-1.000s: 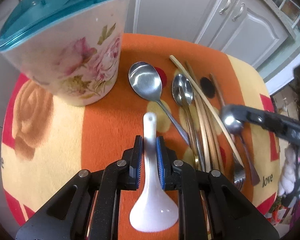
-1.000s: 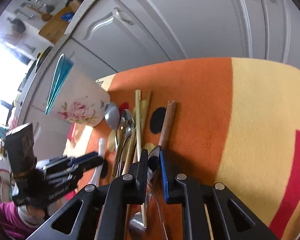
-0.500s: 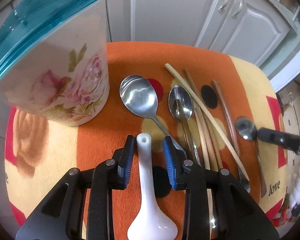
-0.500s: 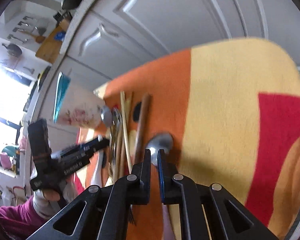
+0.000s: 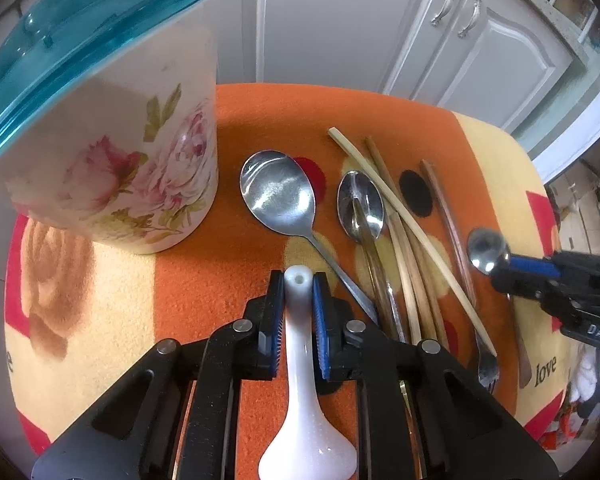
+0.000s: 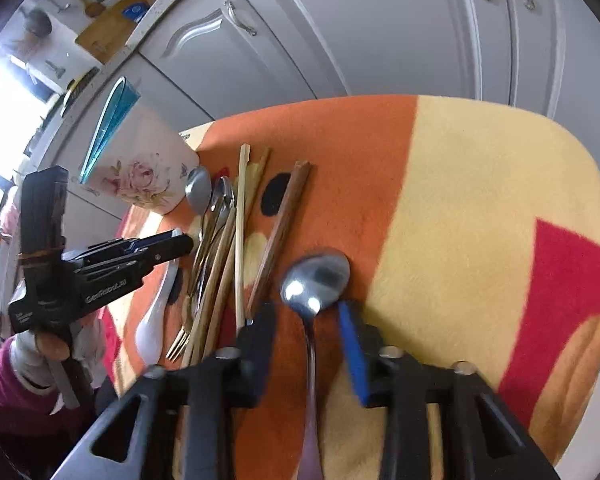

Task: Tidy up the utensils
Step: 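Lift the white ceramic spoon with the left tool while the right tool grasps a metal spoon, then carry the white spoon over the teal-lidded cup and drop it in with the left tool, then move the left tool back to the pile and grasp a metal fork, then lift the fork with the left tool while the right tool grasps a wooden chopstick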

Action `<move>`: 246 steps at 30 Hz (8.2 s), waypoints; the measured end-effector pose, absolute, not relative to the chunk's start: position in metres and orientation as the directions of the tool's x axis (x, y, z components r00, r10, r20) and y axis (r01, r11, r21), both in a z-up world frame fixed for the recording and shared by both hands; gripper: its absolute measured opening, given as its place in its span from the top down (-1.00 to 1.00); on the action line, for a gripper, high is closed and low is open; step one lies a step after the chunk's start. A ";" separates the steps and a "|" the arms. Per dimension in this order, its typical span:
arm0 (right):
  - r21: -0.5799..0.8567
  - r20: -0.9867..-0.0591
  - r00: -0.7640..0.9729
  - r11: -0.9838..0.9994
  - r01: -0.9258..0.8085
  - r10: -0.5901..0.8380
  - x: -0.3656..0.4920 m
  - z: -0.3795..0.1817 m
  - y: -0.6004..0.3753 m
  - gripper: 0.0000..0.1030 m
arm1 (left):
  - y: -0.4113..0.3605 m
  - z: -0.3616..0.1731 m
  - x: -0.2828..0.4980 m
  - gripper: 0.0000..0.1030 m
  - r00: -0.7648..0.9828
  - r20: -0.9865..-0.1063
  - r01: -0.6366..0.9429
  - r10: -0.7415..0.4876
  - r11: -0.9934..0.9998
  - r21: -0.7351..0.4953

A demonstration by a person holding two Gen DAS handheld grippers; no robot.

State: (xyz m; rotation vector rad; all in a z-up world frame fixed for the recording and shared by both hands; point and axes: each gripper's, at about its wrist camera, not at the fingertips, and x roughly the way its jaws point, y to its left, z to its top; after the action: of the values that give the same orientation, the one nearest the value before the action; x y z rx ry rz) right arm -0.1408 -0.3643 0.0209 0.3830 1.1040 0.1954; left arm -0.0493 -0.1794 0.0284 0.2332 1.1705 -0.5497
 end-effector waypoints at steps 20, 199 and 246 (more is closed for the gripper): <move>0.389 -0.796 0.518 0.921 0.037 0.315 -0.175 0.062 -0.355 0.96 | -0.139 0.083 -0.074 0.76 0.254 -0.867 0.506 -0.429 0.823 -0.259; 0.250 -0.844 0.484 0.968 -0.024 0.230 -0.120 0.058 -0.284 0.49 | -0.108 0.112 -0.092 0.13 0.399 -0.815 0.465 -0.421 0.859 -0.216; 0.214 -0.883 0.432 0.977 0.019 0.185 -0.118 0.042 -0.341 0.56 | -0.214 0.033 -0.044 0.50 0.264 -0.905 0.451 -0.334 0.872 -0.190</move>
State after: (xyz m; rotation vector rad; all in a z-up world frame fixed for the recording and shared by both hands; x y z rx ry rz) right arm -0.1184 -0.3408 0.0423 0.2028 1.1219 0.1044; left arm -0.0436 -0.2142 0.0331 0.1137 1.1912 -0.5317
